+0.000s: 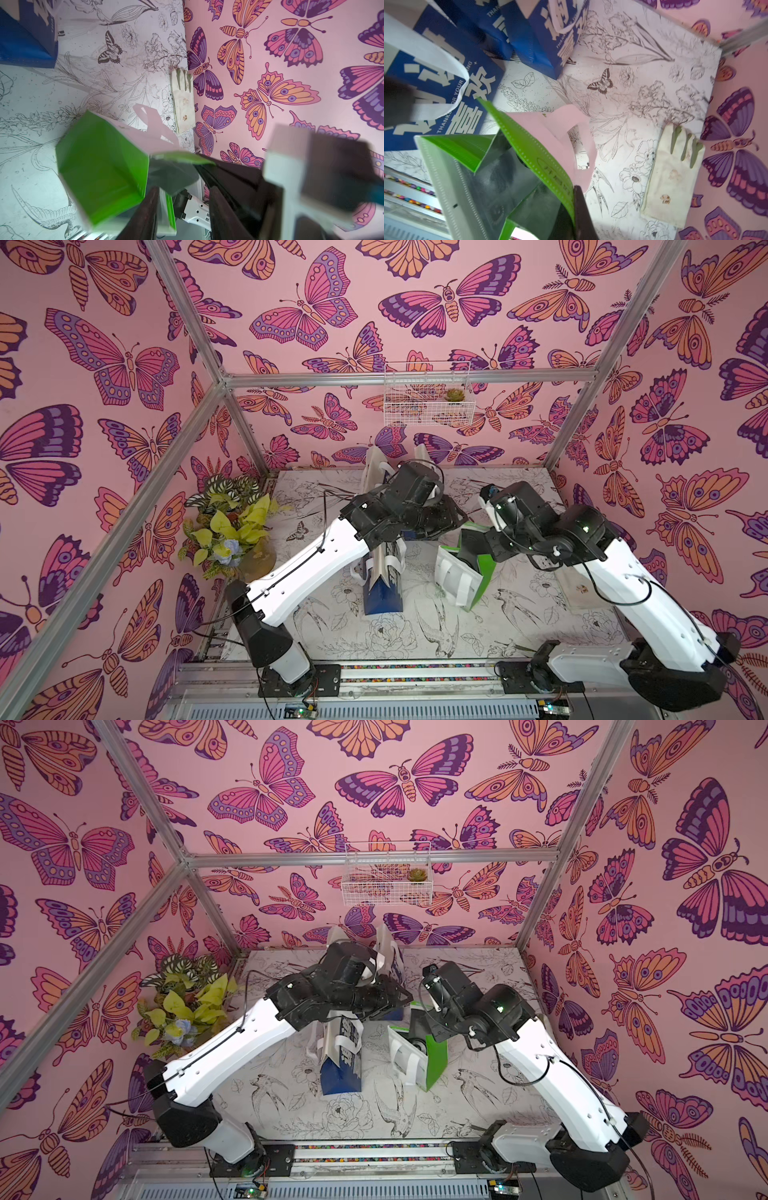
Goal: Open the takeout bag
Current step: Move the takeout bag to the center of the board.
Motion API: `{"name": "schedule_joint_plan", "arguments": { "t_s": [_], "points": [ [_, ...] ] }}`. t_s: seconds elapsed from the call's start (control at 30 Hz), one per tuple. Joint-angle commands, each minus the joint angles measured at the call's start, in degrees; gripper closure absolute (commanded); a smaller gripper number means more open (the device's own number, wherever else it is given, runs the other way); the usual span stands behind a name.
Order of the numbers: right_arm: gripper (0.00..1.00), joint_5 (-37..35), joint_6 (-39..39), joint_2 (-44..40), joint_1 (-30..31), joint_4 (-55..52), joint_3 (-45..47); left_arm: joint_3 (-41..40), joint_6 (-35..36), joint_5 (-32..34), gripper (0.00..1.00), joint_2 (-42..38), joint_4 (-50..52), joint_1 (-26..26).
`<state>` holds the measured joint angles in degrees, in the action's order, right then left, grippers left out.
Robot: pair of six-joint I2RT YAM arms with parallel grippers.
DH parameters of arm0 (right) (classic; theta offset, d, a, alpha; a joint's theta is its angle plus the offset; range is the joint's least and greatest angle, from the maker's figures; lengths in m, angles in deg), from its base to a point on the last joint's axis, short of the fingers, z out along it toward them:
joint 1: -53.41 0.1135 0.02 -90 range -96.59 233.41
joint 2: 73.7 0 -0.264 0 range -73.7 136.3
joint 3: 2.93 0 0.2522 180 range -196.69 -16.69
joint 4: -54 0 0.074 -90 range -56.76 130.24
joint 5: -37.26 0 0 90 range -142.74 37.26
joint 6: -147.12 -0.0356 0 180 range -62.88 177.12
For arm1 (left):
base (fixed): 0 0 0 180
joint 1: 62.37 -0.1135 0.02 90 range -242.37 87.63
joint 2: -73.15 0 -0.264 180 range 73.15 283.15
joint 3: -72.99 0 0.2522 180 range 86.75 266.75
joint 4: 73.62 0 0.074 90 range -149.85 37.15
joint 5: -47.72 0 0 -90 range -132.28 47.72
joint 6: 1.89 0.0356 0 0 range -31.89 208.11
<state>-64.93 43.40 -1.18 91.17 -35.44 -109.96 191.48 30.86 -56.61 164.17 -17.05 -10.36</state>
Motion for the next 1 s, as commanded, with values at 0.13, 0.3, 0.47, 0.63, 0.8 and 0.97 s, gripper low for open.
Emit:
{"name": "schedule_joint_plan", "arguments": {
  "t_s": [0.13,0.3,0.47,0.63,0.8,0.97],
  "points": [
    [1.0,11.4,-3.7,-0.9,-2.4,0.7,-0.8,-4.7,9.1,2.6,0.55,-5.5,13.0,7.7],
    [1.0,11.5,-6.9,-2.4,-2.4,4.1,2.5,-6.1,4.9,2.9,0.52,-2.6,9.4,10.9],
    [1.0,11.5,-8.3,-3.6,-2.5,4.3,2.7,-6.1,3.4,4.4,0.49,0.6,8.0,10.7],
    [1.0,10.4,-8.4,-4.3,-2.5,3.4,3.0,-5.5,2.1,4.3,0.44,2.6,6.5,10.2],
    [1.0,9.9,-8.4,-5.1,-2.5,3.1,2.6,-5.9,1.4,4.3,0.5,3.7,6.5,9.5],
    [1.0,9.0,-8.1,-5.1,-3.4,2.5,2.1,-7.4,1.4,3.9,0.85,3.1,6.6,8.3]
  ]
}}
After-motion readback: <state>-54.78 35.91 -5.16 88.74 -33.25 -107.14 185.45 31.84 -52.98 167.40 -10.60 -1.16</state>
